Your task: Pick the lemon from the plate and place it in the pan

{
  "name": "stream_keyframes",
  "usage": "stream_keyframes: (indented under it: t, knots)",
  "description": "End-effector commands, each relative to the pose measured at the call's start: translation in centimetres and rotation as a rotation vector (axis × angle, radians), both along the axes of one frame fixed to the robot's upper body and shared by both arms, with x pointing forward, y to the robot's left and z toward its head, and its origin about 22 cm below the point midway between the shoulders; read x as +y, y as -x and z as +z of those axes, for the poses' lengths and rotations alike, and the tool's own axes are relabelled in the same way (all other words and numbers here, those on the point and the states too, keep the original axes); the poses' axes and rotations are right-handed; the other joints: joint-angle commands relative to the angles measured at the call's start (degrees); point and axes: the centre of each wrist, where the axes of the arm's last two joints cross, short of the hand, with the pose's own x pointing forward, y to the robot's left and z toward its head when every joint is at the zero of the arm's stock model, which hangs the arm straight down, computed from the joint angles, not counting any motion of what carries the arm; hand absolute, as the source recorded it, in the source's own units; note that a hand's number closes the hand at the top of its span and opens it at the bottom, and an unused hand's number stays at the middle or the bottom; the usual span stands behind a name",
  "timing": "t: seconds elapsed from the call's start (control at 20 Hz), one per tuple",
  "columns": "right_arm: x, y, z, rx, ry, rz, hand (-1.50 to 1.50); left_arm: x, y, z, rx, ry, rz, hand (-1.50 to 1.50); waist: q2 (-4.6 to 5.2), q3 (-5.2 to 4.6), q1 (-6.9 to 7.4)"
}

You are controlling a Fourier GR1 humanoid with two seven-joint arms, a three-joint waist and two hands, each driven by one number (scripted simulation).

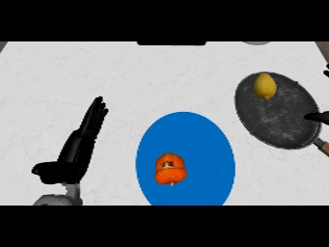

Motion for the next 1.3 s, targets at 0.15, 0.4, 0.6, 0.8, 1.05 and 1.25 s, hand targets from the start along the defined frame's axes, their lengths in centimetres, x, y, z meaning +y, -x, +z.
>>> stream_keyframes:
  t: [0.15, 0.4, 0.6, 0.8, 1.05, 1.25]
  knots:
    - [-5.3, 5.2, -0.8, -0.006, -0.056, 0.110, -1.50, 0.5, 1.0, 1.5, 0.009, 0.000, -0.010, 0.00, -0.03, 0.05, 0.42]
    - [-6.4, 6.5, -0.3, -0.032, 0.006, 0.136, -1.50, -0.4, -0.5, 0.7, -0.008, 0.005, 0.007, 0.00, -0.01, 0.01, 0.01]
    - [-5.8, 7.6, -2.1, -0.042, 0.008, 0.114, -1.50, 0.6, 0.4, 1.0, 0.019, -0.003, 0.014, 0.00, -0.09, 0.00, 0.04]
    - [-6.4, 9.0, -1.8, -0.011, 0.010, 0.174, -1.50, 0.1, 0.4, -0.2, -0.001, 0.007, 0.021, 0.00, -0.30, -0.08, -0.77]
    - [-6.5, 9.3, -2.1, -0.025, 0.049, 0.126, -1.50, 0.0, 0.7, 1.4, -0.004, -0.013, 0.006, 0.00, -0.09, 0.02, 0.20]
    - [-6.0, 9.5, -1.8, -0.009, 0.091, 0.122, -1.50, 1.1, 0.8, -1.2, -0.008, 0.014, 0.015, 0.00, -0.16, -0.08, -0.35]
